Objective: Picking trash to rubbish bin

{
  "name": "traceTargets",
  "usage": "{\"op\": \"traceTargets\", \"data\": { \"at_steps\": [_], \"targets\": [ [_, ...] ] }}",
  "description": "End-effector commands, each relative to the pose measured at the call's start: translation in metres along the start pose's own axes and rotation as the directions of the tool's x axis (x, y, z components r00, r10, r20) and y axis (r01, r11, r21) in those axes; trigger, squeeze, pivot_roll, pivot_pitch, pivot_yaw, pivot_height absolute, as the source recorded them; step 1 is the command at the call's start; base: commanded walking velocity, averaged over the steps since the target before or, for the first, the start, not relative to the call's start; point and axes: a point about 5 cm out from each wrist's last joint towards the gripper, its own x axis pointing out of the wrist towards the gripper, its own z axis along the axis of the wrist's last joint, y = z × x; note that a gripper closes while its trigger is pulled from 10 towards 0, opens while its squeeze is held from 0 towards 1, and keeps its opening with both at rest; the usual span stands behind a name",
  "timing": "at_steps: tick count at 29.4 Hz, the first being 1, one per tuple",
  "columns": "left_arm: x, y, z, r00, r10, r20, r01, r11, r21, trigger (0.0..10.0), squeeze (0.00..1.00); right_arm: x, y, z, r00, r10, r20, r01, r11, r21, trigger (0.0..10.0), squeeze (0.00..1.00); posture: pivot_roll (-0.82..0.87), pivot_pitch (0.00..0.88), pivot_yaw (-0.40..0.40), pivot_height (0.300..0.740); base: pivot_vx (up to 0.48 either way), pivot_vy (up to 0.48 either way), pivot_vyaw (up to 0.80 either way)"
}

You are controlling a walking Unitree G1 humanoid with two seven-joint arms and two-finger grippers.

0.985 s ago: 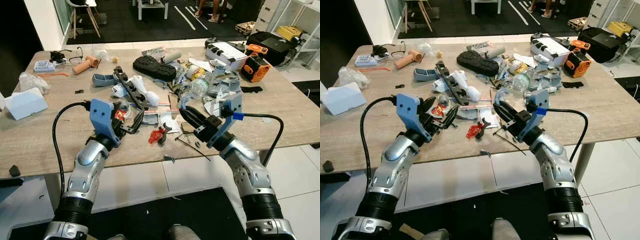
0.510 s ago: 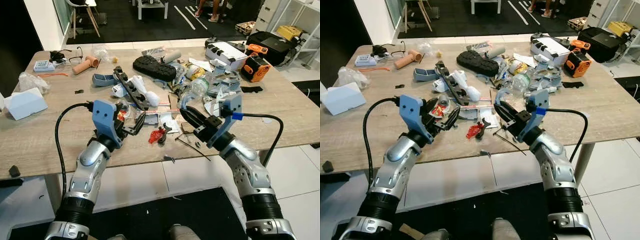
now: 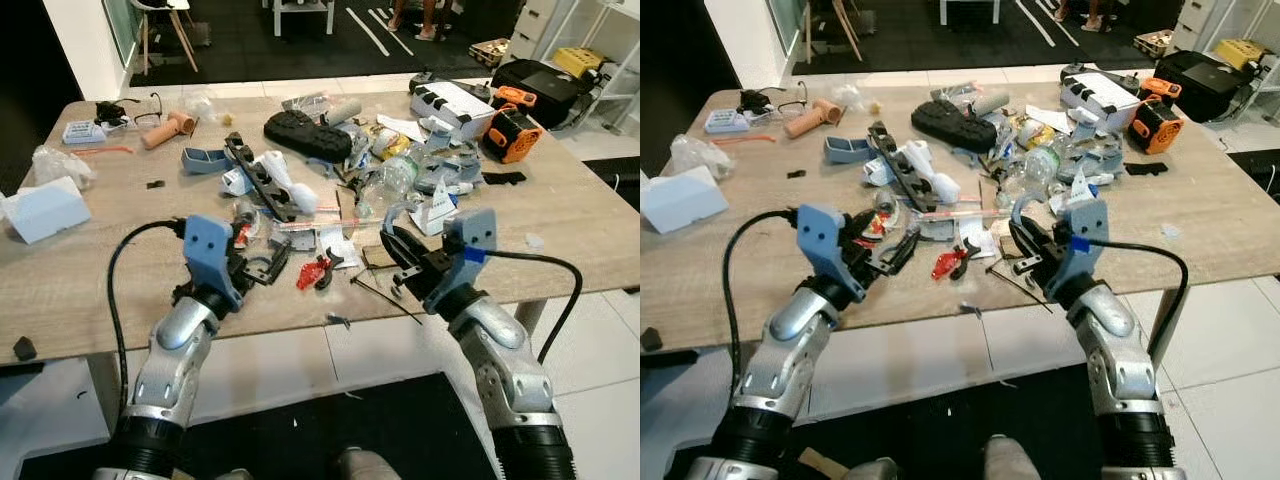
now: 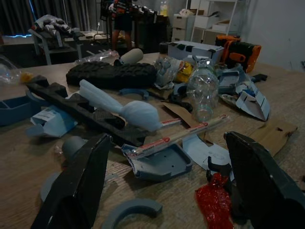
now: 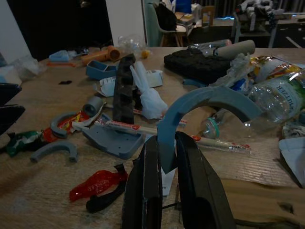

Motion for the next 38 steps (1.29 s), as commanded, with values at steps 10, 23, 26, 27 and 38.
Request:
{"op": "traceTargets", "data": {
  "at_steps": [10,23,26,27,38],
  "targets": [
    [-0.0031,-0.0013,0.0051,1.000,0.010,-0.002,-0.010,1.000,-0.019,10.0,0.00,0.0036,0.0028,0.0008,0.999,0.034,0.012,-0.034,0.998,0.045,10.0,0.00,-0.09,0.000,0.011,0.740,0.000,0.000,0.00],
    [0.0009,-0.0017,0.0054,1.000,0.008,-0.022,-0.009,0.999,-0.038,10.0,0.00,0.0037,0.0063,0.0024,0.996,0.090,0.015,-0.091,0.993,0.078,10.0,0.00,-0.10,0.000,-0.005,0.740,0.000,0.000,0.00],
    [0.0037,-0.0012,0.0051,0.999,0.008,-0.035,-0.009,1.000,-0.025,10.0,0.00,0.0050,0.0050,0.0028,0.996,0.088,0.015,-0.089,0.993,0.081,10.0,0.00,-0.10,0.000,-0.004,0.740,0.000,0.000,0.00],
    [0.0042,-0.0012,0.0044,0.999,0.007,-0.041,-0.008,1.000,-0.028,10.0,0.00,0.0049,0.0047,0.0027,0.996,0.088,0.012,-0.089,0.993,0.079,10.0,0.00,-0.10,0.000,-0.006,0.740,0.000,0.000,0.00],
    [0.0056,-0.0010,0.0013,0.998,0.017,-0.063,-0.020,0.999,-0.046,10.0,0.00,0.0066,0.0022,0.0028,0.996,0.088,-0.001,-0.088,0.994,0.072,10.0,0.00,-0.11,0.000,-0.013,0.740,-0.279,0.000,0.00]
  ]
}}
